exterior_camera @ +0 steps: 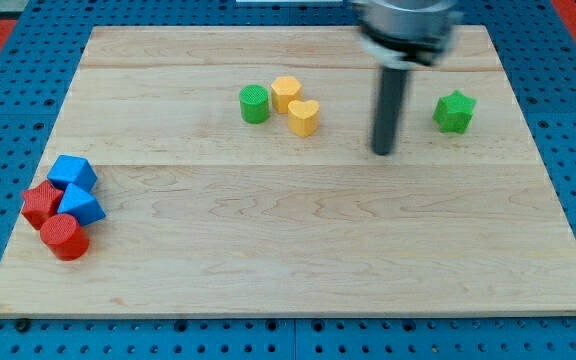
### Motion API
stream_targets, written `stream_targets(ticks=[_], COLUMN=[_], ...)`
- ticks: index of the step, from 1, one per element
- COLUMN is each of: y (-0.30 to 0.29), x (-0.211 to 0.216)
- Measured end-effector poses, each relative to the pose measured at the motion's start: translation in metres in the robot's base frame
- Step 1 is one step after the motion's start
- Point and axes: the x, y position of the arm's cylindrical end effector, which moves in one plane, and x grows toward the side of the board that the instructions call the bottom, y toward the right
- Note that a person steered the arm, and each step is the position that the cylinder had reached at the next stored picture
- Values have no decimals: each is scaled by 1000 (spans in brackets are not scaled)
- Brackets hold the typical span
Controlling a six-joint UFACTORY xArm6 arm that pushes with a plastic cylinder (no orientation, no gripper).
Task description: Push the green star diagonally vertical to top right side of the board
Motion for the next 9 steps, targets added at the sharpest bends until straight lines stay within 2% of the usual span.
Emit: stream_targets(ticks=[1,2,4,5,7,8,9], y=[58,47,118,96,-23,-38,-68], x=[-29,-66,-82,-98,-105,-146,-150])
